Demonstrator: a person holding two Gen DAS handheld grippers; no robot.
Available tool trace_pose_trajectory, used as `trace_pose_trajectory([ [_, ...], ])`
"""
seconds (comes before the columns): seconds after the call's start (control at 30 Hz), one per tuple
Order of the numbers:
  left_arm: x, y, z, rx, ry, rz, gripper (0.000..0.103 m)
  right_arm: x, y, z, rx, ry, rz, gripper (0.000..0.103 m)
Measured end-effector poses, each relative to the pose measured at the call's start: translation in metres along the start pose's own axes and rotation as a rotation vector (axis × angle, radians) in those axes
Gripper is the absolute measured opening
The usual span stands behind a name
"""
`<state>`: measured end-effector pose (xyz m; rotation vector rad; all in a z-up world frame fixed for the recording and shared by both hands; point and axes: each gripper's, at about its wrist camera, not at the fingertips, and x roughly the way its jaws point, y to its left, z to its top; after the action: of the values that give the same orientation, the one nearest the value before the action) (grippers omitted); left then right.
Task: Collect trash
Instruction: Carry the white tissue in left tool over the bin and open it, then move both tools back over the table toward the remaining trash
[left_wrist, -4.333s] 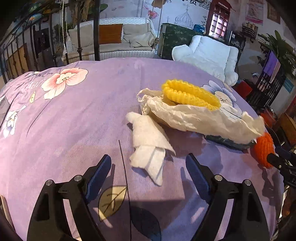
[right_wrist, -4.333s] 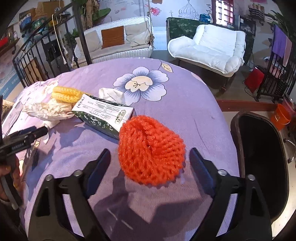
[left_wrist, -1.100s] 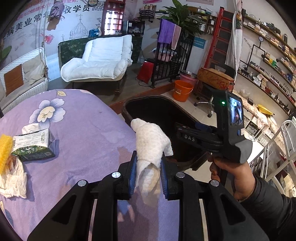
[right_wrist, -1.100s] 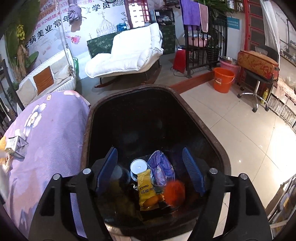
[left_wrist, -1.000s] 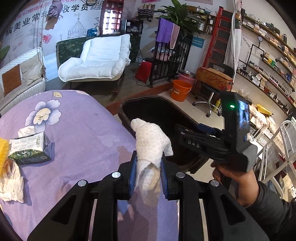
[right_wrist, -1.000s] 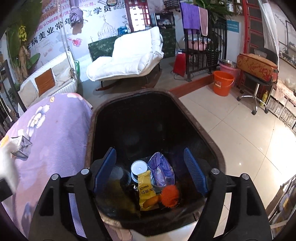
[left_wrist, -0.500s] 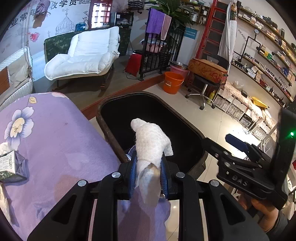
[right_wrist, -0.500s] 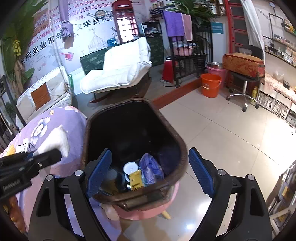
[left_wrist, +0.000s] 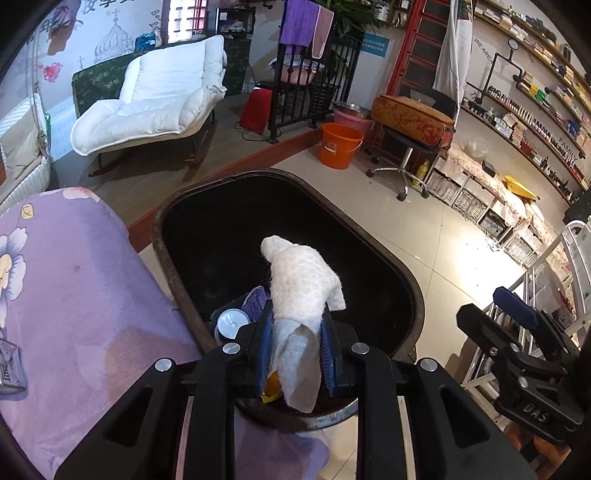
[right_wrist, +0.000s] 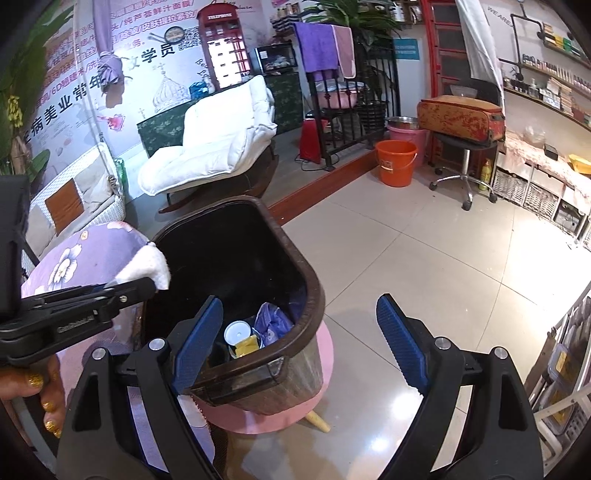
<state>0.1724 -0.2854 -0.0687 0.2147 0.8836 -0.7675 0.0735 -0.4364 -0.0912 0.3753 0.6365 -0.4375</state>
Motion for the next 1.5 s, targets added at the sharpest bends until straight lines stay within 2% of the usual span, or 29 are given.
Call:
trace_pose_trajectory([
  [0.13, 0.013, -0.006, 0.007, 0.01, 0.024, -0.012, 0.029, 0.001, -0.005, -0.002, 0.016, 0.002, -0.008, 0.085],
  [0.17, 0.015, -0.007, 0.007, 0.009, 0.029, -0.015, 0.035, 0.001, -0.007, -0.002, 0.021, 0.005, -0.013, 0.085],
  [0.2, 0.017, -0.008, 0.008, 0.008, 0.031, -0.016, 0.05, 0.003, -0.01, -0.003, 0.028, 0.011, -0.016, 0.085],
  [0.27, 0.018, -0.01, 0.009, 0.009, 0.019, -0.019, 0.071, 0.003, -0.014, -0.005, 0.044, 0.017, -0.02, 0.085],
  [0.3, 0.017, -0.01, 0.009, 0.014, 0.011, -0.032, 0.077, 0.003, -0.017, -0.005, 0.049, 0.018, -0.025, 0.085],
  [0.4, 0.016, -0.013, 0.007, 0.036, 0.013, -0.025, 0.084, 0.002, -0.023, -0.005, 0.058, 0.018, -0.041, 0.087],
  [0.67, -0.013, -0.009, -0.008, 0.015, -0.032, -0.003, 0.087, 0.003, -0.029, -0.004, 0.091, 0.023, -0.058, 0.088],
  [0.87, -0.042, 0.003, -0.024, -0.014, -0.08, 0.03, 0.089, 0.004, -0.012, -0.002, 0.071, 0.034, -0.028, 0.089],
  [1.13, -0.077, 0.022, -0.049, -0.045, -0.127, 0.126, 0.09, 0.002, 0.022, -0.002, 0.011, 0.045, 0.057, 0.089],
  [1.5, -0.124, 0.079, -0.095, -0.187, -0.145, 0.309, 0.09, -0.004, 0.093, -0.014, -0.128, 0.089, 0.221, 0.09],
])
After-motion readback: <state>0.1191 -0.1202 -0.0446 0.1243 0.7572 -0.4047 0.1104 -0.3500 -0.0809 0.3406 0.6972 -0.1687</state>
